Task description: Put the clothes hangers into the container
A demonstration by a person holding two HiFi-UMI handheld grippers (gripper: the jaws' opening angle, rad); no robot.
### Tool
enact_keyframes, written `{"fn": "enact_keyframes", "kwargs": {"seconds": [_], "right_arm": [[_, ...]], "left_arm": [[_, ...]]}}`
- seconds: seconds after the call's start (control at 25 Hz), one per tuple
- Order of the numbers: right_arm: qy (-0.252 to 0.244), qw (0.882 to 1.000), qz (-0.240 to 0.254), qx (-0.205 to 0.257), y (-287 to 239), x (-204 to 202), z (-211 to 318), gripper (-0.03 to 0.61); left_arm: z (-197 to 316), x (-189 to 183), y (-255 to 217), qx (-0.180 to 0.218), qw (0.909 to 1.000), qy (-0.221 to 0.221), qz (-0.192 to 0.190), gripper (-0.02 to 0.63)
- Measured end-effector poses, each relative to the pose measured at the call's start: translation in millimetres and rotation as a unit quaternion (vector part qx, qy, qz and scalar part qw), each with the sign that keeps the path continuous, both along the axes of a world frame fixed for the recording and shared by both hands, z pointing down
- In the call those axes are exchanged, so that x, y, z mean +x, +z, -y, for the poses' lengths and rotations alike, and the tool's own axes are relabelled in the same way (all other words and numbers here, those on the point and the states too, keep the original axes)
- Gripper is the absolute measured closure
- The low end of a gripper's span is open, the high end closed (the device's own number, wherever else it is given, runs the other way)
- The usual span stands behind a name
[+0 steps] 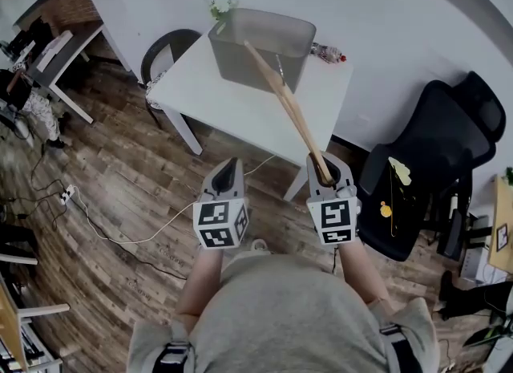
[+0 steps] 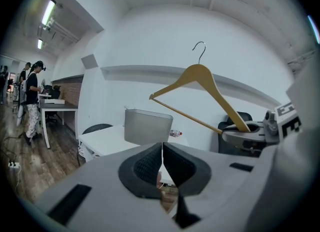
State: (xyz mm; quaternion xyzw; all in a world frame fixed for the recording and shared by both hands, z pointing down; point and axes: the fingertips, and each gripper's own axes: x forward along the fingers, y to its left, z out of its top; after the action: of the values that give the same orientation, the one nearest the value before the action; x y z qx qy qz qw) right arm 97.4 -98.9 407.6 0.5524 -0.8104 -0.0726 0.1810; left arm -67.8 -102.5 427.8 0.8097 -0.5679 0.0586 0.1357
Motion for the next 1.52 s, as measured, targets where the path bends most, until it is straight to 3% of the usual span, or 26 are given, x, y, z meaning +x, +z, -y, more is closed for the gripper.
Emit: {"fn": "enact_keyframes", "kwargs": {"seconds": [0.56, 1.0, 1.52], "right_arm": [[0.018, 1.000, -0.006, 0.006, 1, -24, 72, 0.538], [0.024, 0.999, -0.022, -0.001, -3, -17, 118, 0.538], [0.012, 0.998, -0.055, -0.024, -20, -5, 226, 0.538]], "left_arm": [[71, -31, 6, 0.002, 0.9999, 0.014, 0.005, 0.604], [107, -30, 10, -0.002, 0.9998, 0.019, 0.000, 0.604], [194, -31, 7, -0.002, 0.9999, 0.015, -0.001, 0.603]]}}
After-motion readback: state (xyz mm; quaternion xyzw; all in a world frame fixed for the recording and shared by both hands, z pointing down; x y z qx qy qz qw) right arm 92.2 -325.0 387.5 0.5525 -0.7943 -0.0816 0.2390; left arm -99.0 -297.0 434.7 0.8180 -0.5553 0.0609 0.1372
